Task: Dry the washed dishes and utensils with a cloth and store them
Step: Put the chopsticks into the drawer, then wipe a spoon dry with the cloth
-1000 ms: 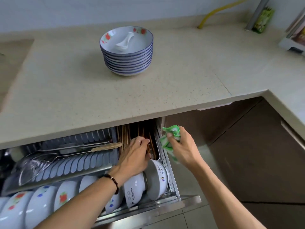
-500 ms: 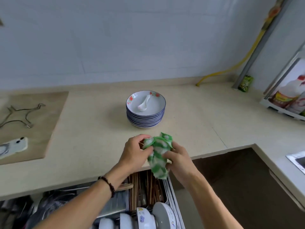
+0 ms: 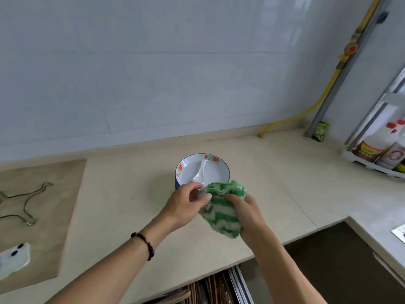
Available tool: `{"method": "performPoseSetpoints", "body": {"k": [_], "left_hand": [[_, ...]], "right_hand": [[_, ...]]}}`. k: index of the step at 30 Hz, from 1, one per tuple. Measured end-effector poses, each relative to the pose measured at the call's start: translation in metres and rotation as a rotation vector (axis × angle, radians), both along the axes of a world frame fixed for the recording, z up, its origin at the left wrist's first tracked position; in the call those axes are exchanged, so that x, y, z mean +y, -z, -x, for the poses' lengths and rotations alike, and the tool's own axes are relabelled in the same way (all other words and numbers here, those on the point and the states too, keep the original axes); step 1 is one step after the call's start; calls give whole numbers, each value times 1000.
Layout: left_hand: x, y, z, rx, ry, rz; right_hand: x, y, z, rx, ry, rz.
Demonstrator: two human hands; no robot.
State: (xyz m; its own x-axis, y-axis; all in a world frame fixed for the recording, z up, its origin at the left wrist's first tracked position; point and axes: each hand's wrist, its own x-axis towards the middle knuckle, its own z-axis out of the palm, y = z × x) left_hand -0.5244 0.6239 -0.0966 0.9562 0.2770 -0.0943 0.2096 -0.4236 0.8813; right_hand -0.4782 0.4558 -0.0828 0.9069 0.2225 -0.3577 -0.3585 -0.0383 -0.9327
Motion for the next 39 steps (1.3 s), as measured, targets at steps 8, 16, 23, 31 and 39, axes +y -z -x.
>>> {"method": "performPoseSetpoints", "body": {"k": [8,16,23,31,39], "left_hand": [[24,3,-88,159,-54,-501],[34,24,-162,348,-130,-680],[31,29,-181,387,-175,-648],[40,-4,-173,359,-241,-533],[58,-63,-152,124,-293,-278]], "right_hand": [[2,13,-78,-99,93,116],[11,30,-136,-83,49,121],[15,38,-152,-54,2,111],[24,31,-153,6,17,-5],[56,4,-145,-81,80,-92]]}}
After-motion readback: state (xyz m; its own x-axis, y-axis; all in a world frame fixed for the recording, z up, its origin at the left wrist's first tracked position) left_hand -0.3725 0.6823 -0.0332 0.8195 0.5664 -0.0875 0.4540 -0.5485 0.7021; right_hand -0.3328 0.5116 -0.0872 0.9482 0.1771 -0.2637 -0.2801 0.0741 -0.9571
